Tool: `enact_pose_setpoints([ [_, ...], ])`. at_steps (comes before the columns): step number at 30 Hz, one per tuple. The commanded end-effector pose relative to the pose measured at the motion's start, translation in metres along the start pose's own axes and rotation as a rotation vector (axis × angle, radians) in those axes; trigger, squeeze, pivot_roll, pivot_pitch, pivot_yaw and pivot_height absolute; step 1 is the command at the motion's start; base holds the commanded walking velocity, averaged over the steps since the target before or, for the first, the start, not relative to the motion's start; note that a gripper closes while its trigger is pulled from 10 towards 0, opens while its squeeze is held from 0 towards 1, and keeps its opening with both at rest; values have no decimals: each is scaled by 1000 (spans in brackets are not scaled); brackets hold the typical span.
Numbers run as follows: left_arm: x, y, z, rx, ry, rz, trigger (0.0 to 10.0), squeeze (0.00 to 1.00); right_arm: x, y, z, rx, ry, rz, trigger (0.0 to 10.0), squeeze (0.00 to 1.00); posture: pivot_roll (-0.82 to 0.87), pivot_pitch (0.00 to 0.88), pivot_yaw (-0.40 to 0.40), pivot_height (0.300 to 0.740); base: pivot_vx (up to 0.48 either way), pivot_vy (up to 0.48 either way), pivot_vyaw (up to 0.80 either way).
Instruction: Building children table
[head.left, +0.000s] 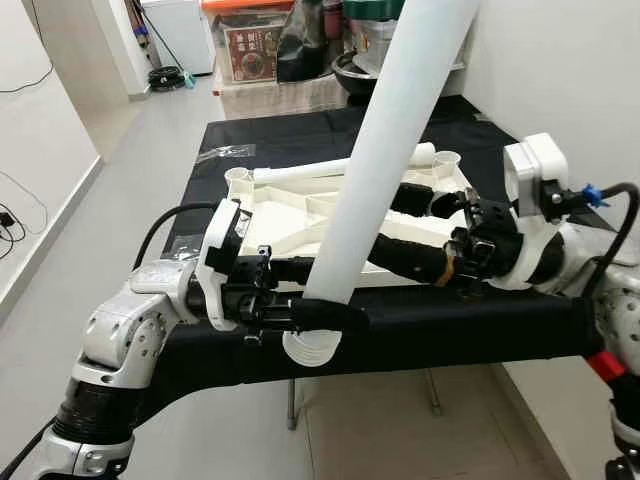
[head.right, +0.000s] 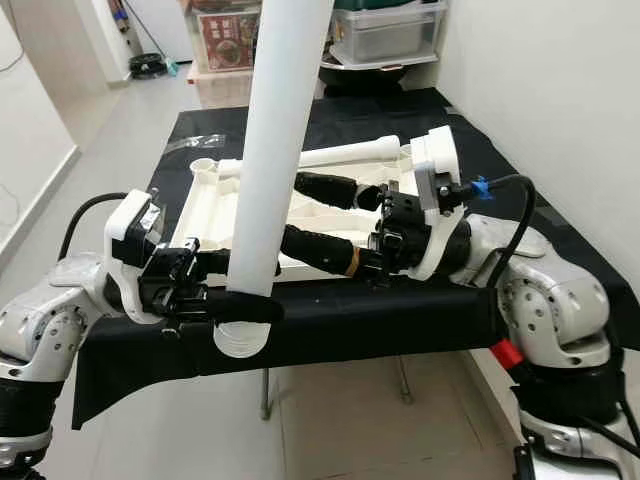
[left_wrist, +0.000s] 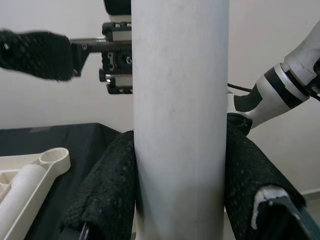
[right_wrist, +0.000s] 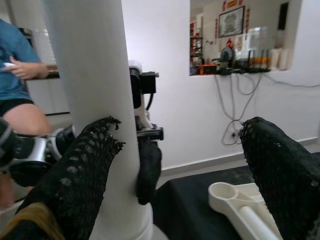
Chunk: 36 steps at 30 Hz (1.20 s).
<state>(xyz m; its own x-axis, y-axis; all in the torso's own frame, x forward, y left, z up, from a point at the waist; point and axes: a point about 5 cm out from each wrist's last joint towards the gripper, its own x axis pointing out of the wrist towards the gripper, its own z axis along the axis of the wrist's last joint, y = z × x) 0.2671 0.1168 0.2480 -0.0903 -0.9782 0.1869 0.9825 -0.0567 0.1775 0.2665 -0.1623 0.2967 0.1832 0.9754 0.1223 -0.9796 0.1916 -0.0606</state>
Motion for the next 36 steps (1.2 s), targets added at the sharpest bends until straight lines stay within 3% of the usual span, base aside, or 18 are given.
enact_pose_setpoints([
  [1,1,-3,3,23,4,23,10000,0,12,13,5,13,15,109,10000,0,-119,10,27,740,0,0,0],
  [8,-1,-4,6,45,-9,82,10000,0,8,18,-22,75,106,151,10000,0,-112,19,31,740,0,0,0],
  [15,0,-3,6,53,-17,101,10000,0,8,17,-21,75,91,152,10000,0,-110,22,33,740,0,0,0],
  [18,3,-4,2,45,-14,105,10000,0,17,20,-10,70,6,178,10000,0,-109,23,37,740,0,0,0],
  [24,3,-4,0,40,-11,118,10000,0,23,24,-4,57,-59,201,10000,0,-116,22,45,740,0,0,0],
  [30,4,-3,-2,36,-21,137,10000,0,39,32,-11,48,-69,234,10000,0,-115,22,47,740,0,0,0],
  [36,3,-2,-6,34,-2,142,10000,0,58,28,-19,79,-78,212,10000,0,-119,19,52,740,0,0,0],
])
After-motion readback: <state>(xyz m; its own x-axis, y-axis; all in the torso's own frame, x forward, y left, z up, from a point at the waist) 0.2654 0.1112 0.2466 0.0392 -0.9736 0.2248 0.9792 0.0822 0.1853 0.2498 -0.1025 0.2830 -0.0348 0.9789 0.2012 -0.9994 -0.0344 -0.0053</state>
